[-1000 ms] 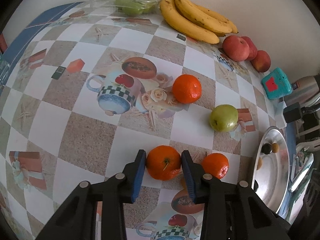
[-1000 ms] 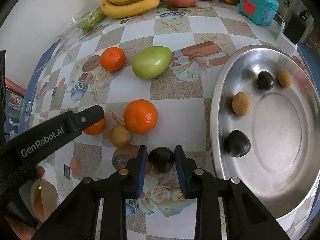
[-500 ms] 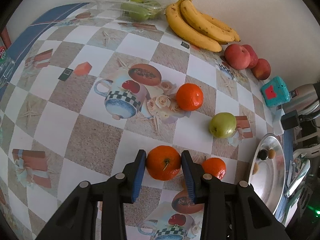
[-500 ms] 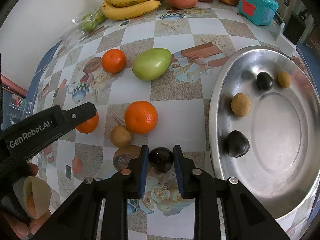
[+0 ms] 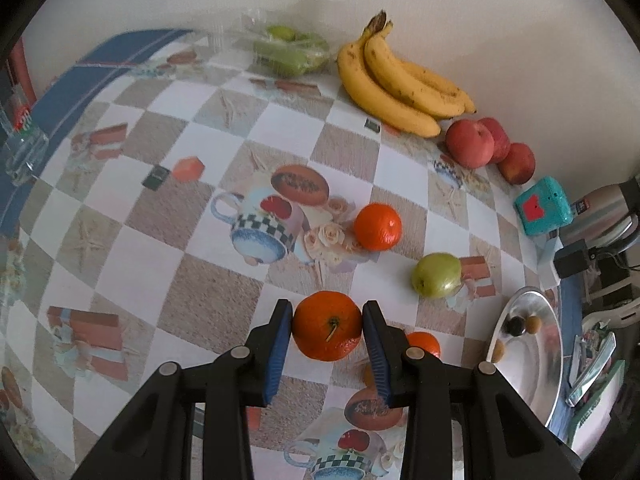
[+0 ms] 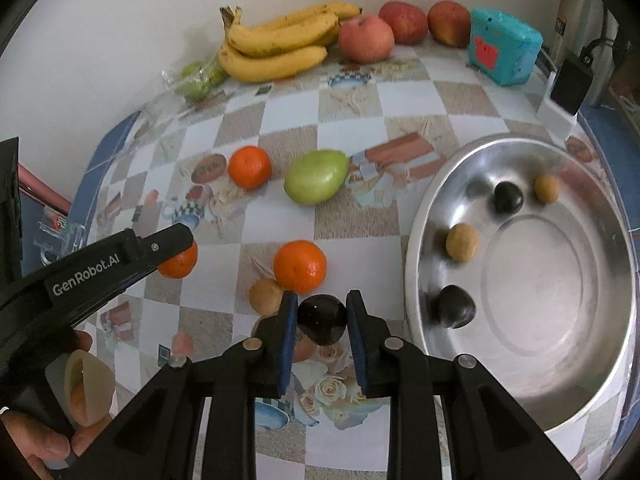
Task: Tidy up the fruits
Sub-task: 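Carry the orange and the dark plum over the steel bowl with both grippers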
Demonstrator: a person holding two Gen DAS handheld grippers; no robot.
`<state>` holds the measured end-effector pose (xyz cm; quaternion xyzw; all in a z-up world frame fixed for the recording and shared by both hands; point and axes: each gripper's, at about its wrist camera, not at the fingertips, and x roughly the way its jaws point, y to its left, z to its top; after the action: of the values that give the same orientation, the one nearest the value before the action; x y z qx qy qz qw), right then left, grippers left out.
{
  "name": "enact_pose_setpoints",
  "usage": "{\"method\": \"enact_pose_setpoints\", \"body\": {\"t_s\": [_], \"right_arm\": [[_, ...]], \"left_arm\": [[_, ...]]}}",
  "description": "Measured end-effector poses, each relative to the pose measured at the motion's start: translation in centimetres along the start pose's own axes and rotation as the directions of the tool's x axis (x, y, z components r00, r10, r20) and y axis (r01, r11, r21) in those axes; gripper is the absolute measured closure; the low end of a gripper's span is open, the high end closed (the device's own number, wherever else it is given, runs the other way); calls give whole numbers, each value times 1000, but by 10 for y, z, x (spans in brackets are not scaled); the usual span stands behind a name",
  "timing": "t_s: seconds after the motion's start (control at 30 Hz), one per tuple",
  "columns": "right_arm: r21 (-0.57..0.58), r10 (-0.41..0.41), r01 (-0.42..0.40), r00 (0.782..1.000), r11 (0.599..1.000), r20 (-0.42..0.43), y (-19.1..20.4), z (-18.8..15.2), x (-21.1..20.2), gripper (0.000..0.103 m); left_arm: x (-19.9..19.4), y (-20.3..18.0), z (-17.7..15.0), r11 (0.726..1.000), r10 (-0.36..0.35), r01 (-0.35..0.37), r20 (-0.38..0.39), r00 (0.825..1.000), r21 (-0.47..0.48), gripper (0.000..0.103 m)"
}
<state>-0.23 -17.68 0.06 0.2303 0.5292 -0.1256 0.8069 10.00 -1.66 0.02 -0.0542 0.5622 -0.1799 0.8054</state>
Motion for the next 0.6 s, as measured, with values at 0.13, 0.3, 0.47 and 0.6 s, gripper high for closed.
{"method": "enact_pose_setpoints", "body": {"t_s": [0.13, 0.3, 0.47, 0.6], "right_arm": [[0, 2, -2, 1000, 1000, 18, -1, 1, -7, 77], [34, -1, 0, 1000, 999, 27, -12, 3, -11, 77], [85, -17, 14, 999, 996, 42, -29, 5, -15, 77], [136, -38, 31, 998, 990, 47, -49, 6, -19, 77]], "left_arm": [[-10, -2, 1, 1000, -8, 8, 28, 1000, 6, 64], [-16, -8, 0, 1000, -16, 15, 46, 999, 23, 64], [-18, -16, -4, 999, -26, 24, 43, 999, 45, 64], [-16, -30, -11, 996, -41, 39, 29, 999, 86, 64]]}}
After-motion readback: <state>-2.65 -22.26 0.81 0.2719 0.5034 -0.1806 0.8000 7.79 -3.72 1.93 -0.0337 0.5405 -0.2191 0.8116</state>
